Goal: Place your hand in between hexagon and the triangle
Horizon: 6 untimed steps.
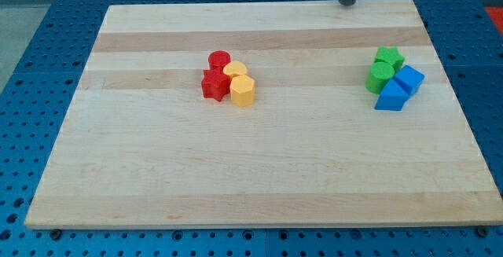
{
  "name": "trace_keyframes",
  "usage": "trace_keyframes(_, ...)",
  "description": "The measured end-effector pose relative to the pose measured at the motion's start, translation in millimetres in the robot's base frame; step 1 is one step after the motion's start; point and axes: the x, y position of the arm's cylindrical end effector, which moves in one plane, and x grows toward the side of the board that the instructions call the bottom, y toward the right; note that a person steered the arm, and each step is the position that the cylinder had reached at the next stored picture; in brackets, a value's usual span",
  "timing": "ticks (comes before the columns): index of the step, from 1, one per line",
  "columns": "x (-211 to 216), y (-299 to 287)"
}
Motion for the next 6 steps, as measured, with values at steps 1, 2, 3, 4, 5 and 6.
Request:
trace_keyframes(1,7,-26)
trace_keyframes(2,13,-29)
trace_keyframes(3,39,-39)
trace_keyframes(4,102,-60)
trace_keyframes(5,157,-61)
trace_keyframes(6,210,-73)
